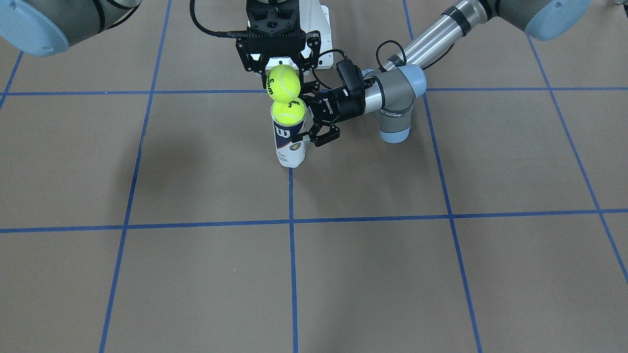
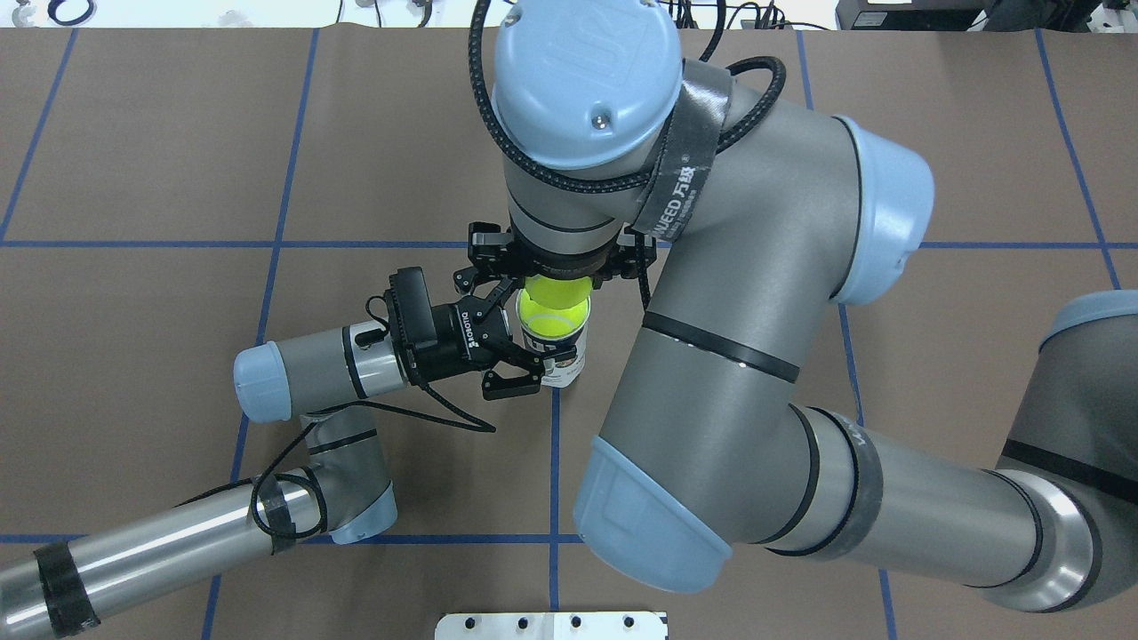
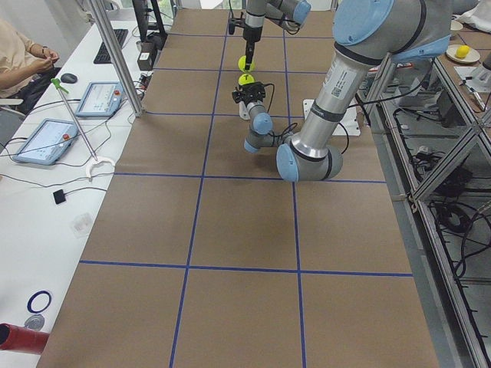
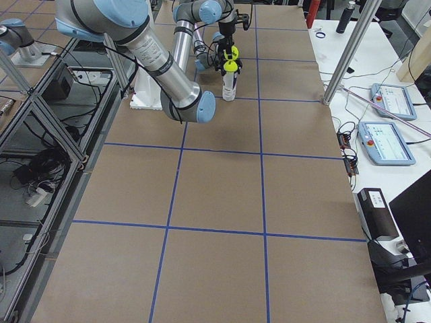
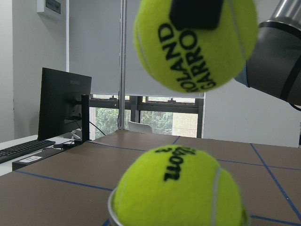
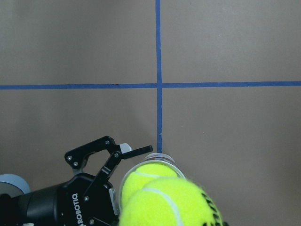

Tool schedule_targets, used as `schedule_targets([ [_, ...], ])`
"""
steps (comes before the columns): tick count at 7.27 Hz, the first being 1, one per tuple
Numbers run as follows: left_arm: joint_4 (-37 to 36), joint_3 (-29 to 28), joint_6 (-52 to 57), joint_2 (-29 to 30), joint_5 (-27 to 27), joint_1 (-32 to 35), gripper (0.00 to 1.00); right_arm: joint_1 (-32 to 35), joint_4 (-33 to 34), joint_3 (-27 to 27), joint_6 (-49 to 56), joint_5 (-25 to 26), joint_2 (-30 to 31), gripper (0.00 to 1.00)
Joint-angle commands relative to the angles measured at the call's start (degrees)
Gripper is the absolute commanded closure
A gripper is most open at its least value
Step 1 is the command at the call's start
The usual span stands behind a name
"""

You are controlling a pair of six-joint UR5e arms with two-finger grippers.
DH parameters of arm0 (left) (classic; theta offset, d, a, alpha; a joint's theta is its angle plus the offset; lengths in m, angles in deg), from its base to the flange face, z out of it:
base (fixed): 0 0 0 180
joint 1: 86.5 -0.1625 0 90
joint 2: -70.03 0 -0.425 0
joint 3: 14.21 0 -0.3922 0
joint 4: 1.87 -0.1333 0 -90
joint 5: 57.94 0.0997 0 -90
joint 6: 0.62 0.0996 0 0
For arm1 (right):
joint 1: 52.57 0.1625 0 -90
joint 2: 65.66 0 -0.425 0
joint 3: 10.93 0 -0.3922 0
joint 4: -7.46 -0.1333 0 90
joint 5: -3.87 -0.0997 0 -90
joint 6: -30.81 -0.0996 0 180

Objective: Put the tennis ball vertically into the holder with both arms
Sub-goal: 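Carry the second ball with the right gripper above the tube opening, then push the second ball down into the tube and open the right gripper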

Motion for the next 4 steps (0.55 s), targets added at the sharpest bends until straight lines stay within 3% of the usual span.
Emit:
schedule_targets([
  [1,0.0,0.0,0.1,-0.1,0.0,-0.5,0.01,-1.3,-0.9,1.2,0.3,0.7,0.2,1.00],
  [4,0.0,0.0,0.1,-0.1,0.0,-0.5,0.01,-1.6,-1.0,2.0,0.8,0.8,0.4,1.00],
])
